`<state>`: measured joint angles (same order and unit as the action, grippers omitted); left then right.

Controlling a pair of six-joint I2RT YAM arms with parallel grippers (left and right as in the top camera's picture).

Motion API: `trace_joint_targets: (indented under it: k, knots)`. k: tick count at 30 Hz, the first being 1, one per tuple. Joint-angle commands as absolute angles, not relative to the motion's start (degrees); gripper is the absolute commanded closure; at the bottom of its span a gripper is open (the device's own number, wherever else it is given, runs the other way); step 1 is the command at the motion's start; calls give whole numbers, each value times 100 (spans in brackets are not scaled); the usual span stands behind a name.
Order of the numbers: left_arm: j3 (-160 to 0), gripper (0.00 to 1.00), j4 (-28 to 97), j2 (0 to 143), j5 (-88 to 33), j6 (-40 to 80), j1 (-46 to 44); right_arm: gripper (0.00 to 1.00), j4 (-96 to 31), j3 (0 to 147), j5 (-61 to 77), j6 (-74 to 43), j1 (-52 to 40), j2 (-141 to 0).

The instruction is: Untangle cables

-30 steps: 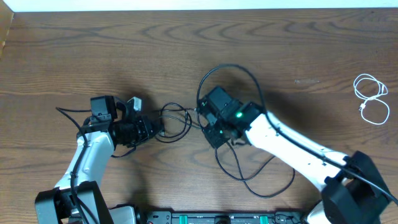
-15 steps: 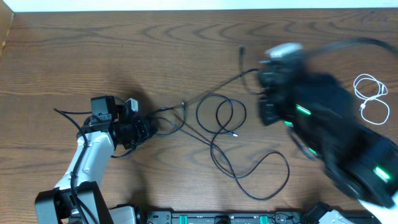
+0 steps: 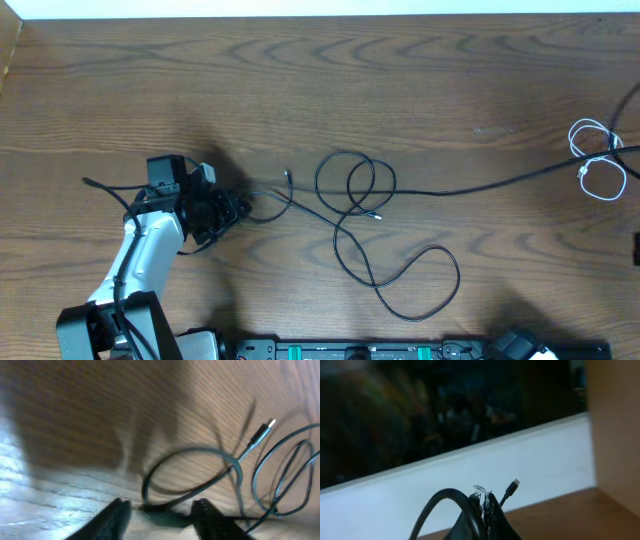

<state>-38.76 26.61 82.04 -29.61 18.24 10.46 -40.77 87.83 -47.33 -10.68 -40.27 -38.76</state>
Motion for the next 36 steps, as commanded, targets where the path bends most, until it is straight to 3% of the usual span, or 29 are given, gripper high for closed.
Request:
trace_joint_targets:
  k: [1,7,13,21,29,36]
  knots:
    - [-3833,13,2672,8241,-2777,1879,1079,99,-4237,8785,-5634,-998,-3994,-3994]
    - [-3833,8,2676,8241,-2604,1933,1098,99,-4307,8785,-7352,-862,-3994,-4012]
    - [-3833,7,2821,8241,-2290,2290,1365,99,-4303,8785,-8228,-650,-3994,-4012]
    - [-3833,7,2954,8241,-2351,2327,1728,99,-4740,8779,-7465,-585,-3994,-4145]
    - [-3833,7,2974,8241,-2353,2327,1728,99,-6316,8774,-6895,-1811,-3979,-4895]
    - [-3833,7,2974,8241,-2355,2327,1728,99,-6884,8774,-6311,-2014,-3406,-5358]
